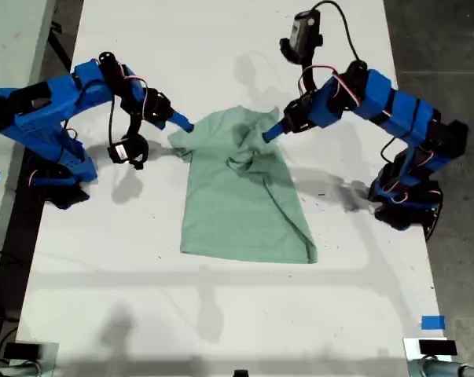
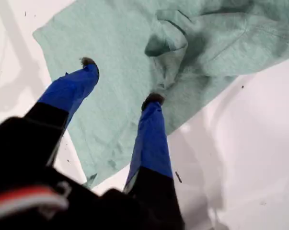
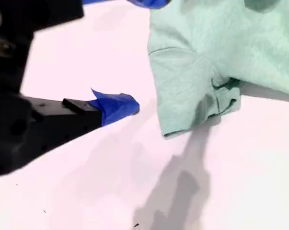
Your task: Fold tshirt
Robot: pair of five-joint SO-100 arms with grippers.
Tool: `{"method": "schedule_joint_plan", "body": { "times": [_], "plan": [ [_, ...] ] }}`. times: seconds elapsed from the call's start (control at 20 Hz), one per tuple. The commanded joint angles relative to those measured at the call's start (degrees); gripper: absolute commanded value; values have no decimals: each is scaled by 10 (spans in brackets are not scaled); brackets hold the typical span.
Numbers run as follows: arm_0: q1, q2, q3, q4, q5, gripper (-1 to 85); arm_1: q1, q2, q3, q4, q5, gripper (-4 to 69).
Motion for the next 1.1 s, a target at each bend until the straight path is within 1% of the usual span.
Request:
{"method": "schedule_joint_plan", "body": {
  "times": [0.0,0.15,0.35,0.45,0.5,0.55,0.6,0.65,0.7,0.75,0.9,1.05],
  "plan": [
    [-30,-18,2,-13,17,320,-10,47,1,-7,3,232],
    [-52,-88,11,-49,33,317,-11,56,11,-11,3,231],
    [-57,-215,-21,-87,42,322,-12,89,55,-29,10,234],
    [-60,-307,-72,-80,42,335,-12,112,82,-40,13,235],
    [-62,-347,-113,-51,34,333,-12,125,95,-43,16,236],
    [-65,-364,-138,-34,38,313,-11,138,108,-46,18,238],
    [-69,-377,-157,-28,47,219,-11,152,124,-51,20,238],
    [-69,-389,-175,-20,54,86,-9,165,141,-54,23,240],
    [-67,-400,-190,-14,63,37,-7,179,156,-60,25,241],
    [-63,-402,-195,-10,66,21,-6,192,171,-64,27,242],
    [-70,-356,-164,-9,57,12,-1,221,205,-72,31,246],
    [-108,-201,-54,-30,44,16,3,237,227,-79,33,247]
  ]
}}
